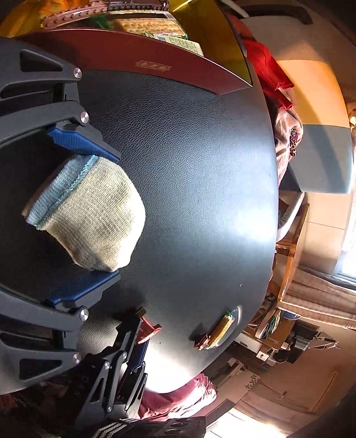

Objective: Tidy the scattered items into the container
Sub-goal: 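Carry the sock with the left tool while the right tool carries the candy packet to the gold box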

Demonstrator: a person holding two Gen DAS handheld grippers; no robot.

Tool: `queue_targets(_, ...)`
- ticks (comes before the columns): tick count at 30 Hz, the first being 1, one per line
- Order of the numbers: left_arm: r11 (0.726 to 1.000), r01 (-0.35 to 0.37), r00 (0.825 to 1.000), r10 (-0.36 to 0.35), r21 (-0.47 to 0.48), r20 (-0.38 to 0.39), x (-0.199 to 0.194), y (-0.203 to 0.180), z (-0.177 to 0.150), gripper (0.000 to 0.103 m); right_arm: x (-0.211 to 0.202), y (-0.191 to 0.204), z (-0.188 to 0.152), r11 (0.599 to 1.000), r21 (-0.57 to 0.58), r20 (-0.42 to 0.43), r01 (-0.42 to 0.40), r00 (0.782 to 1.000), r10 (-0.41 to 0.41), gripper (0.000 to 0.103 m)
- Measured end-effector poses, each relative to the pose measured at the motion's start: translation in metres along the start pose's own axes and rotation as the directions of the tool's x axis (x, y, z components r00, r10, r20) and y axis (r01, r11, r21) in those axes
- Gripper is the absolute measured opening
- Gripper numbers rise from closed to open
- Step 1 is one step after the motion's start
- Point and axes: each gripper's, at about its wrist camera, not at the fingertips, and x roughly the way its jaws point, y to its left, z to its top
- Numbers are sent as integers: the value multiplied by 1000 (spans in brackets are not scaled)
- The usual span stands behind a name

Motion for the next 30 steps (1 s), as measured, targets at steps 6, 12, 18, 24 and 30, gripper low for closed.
queue_targets(6,1000,10,999,-9,-14,39,-22,2,-2,79,-11,8,3,1000,-8,22,4,1000,-4,30)
queue_targets(12,999,5,991,0,-37,137,-68,15,5,79,-21,26,16,999,-26,46,-33,998,34,30)
queue_targets(18,990,-73,970,98,-120,221,-111,58,7,79,-25,78,47,983,-106,78,-150,984,159,30)
queue_targets(24,943,-192,934,261,-271,245,-142,136,3,79,-14,162,78,928,-240,57,-285,950,307,30)
queue_targets(30,896,-273,909,360,-351,212,-146,194,2,79,12,240,98,875,-332,0,-353,927,374,30)
